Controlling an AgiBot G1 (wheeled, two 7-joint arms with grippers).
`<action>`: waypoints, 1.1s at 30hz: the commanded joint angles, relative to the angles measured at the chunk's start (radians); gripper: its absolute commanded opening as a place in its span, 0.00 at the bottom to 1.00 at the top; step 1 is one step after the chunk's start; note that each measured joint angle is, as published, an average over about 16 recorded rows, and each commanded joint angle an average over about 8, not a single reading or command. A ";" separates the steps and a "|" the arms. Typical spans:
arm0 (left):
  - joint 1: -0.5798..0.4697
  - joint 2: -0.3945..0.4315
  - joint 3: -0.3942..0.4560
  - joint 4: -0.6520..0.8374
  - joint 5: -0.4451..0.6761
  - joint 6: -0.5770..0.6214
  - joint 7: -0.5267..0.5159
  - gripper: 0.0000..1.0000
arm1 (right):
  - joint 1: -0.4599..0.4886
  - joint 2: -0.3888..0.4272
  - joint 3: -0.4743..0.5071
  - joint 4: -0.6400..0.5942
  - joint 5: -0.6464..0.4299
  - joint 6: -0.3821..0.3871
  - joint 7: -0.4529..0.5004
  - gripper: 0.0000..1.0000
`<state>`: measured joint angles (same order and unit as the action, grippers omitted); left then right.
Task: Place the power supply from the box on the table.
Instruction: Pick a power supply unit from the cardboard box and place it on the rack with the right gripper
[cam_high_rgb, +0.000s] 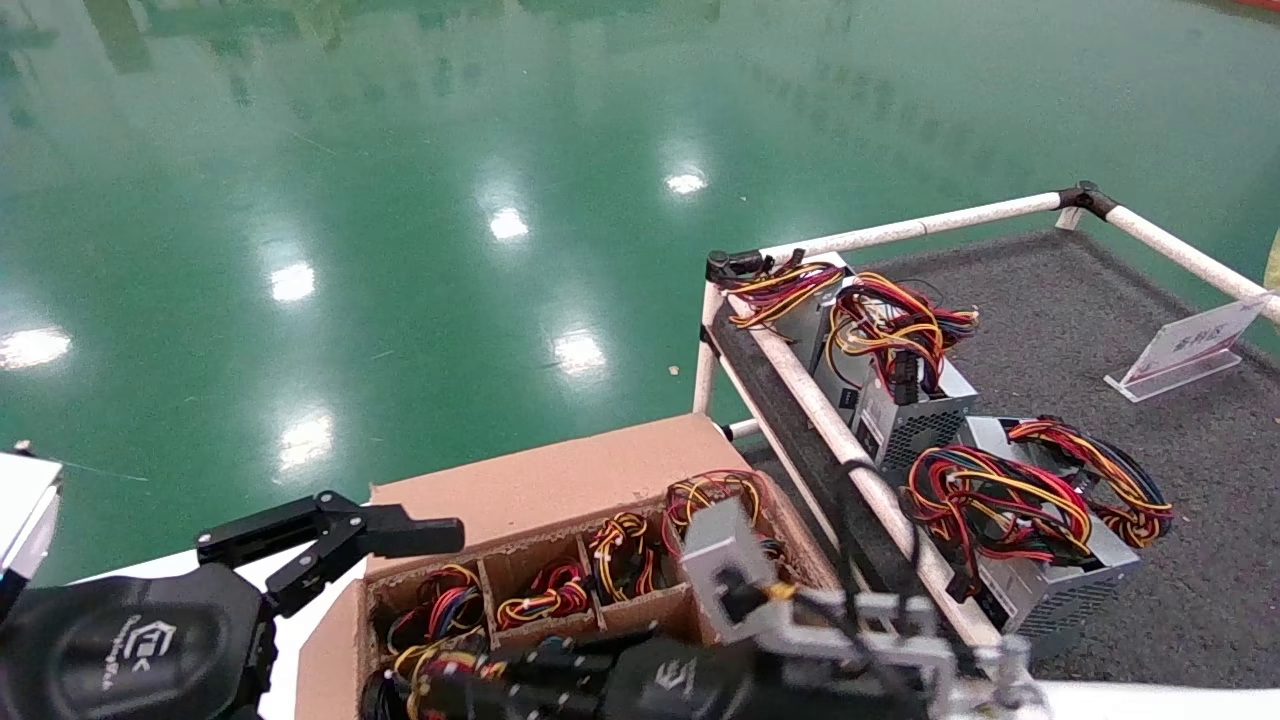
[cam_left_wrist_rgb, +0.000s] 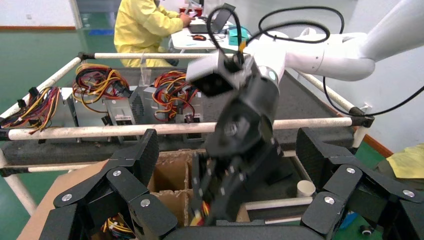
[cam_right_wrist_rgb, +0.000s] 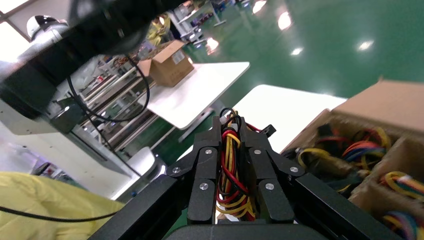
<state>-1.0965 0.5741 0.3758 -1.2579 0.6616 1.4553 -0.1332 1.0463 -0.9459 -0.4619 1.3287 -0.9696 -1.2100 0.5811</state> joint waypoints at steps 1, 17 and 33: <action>0.000 0.000 0.000 0.000 0.000 0.000 0.000 1.00 | 0.003 0.016 0.016 0.016 0.016 0.002 0.004 0.00; 0.000 0.000 0.000 0.000 0.000 0.000 0.000 1.00 | 0.093 0.156 0.154 0.025 0.175 -0.050 0.037 0.00; 0.000 0.000 0.000 0.000 0.000 0.000 0.000 1.00 | 0.317 0.303 0.278 -0.099 0.193 -0.024 0.035 0.00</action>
<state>-1.0966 0.5740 0.3760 -1.2579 0.6614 1.4552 -0.1331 1.3724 -0.6532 -0.1934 1.2104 -0.7832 -1.2481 0.6060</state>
